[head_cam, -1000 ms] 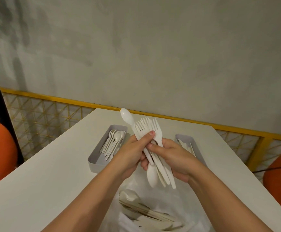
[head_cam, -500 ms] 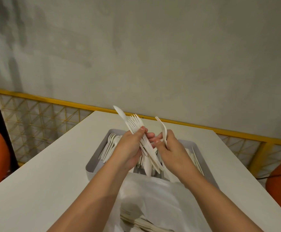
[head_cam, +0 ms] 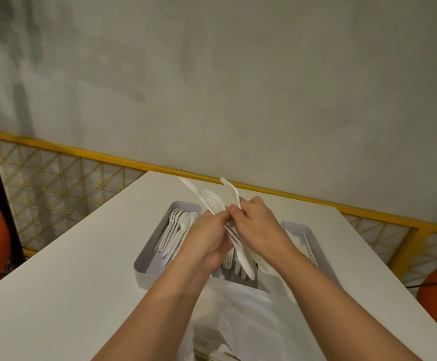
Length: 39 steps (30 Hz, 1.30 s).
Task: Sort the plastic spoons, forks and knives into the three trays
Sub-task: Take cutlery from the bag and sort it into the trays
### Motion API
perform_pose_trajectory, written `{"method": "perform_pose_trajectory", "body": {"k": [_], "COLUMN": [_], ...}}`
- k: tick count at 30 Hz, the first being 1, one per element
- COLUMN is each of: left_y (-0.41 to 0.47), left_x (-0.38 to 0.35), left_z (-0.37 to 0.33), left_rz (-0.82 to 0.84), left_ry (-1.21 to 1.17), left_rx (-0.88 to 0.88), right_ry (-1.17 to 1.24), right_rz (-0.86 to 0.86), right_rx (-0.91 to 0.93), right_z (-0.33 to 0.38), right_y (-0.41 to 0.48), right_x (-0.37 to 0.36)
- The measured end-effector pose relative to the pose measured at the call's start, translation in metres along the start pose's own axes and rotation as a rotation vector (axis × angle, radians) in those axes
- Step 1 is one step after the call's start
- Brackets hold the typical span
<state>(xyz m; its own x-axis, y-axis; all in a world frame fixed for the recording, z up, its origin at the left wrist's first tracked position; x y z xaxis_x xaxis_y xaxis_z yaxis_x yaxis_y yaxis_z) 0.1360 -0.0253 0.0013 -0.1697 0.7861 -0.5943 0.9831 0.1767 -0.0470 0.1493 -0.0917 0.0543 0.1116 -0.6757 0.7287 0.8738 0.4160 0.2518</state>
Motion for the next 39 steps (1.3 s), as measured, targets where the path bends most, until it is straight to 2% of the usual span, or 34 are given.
{"method": "perform_pose_trajectory", "body": {"k": [4,10,14,19,25,27,31,39], "left_y": [-0.001,-0.004,-0.007,-0.005,-0.006,-0.006,-0.008,-0.005], "left_x": [-0.004,-0.006,-0.005,0.003,-0.002,-0.003,-0.006,0.001], "left_z": [0.0,-0.001,-0.003,-0.005,0.001,0.004,0.008,0.005], "left_rz": [0.031,0.05,0.026,-0.038,0.003,0.023,0.024,-0.064], "left_ry": [-0.054,-0.155,-0.228,-0.235,-0.166,-0.162,-0.179,-0.15], "left_rx": [-0.005,0.035,0.065,0.091,0.146,0.162,0.172,0.12], "right_ry": [0.066,0.176,0.066,-0.092,-0.042,-0.105,-0.173,-0.083], "right_rz": [-0.036,-0.16,-0.144,-0.029,0.037,0.051,0.046,-0.053], "right_rx": [-0.052,0.036,0.089,0.168,0.118,0.095,0.069,0.07], "right_z": [-0.003,-0.001,-0.001,0.003,-0.003,-0.005,-0.01,-0.016], "right_y": [0.006,0.004,0.0,-0.012,-0.019,-0.019,-0.018,-0.019], "right_x": [-0.005,-0.003,-0.003,-0.006,-0.005,-0.007,-0.005,0.0]}}
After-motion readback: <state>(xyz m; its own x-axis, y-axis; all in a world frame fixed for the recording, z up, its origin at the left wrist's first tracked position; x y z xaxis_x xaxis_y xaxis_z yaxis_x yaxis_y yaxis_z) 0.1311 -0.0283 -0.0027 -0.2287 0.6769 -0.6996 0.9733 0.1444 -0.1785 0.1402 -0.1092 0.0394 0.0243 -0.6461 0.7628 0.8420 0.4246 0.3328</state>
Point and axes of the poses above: each hand's wrist, its own y-axis towards the middle knuckle, its own x-axis out of the back of the hand, z = x × y, the point moved 7 cm from there along y, towards the middle knuckle, and after that the axes turned 3 degrees about y, right-handed, at the moved point
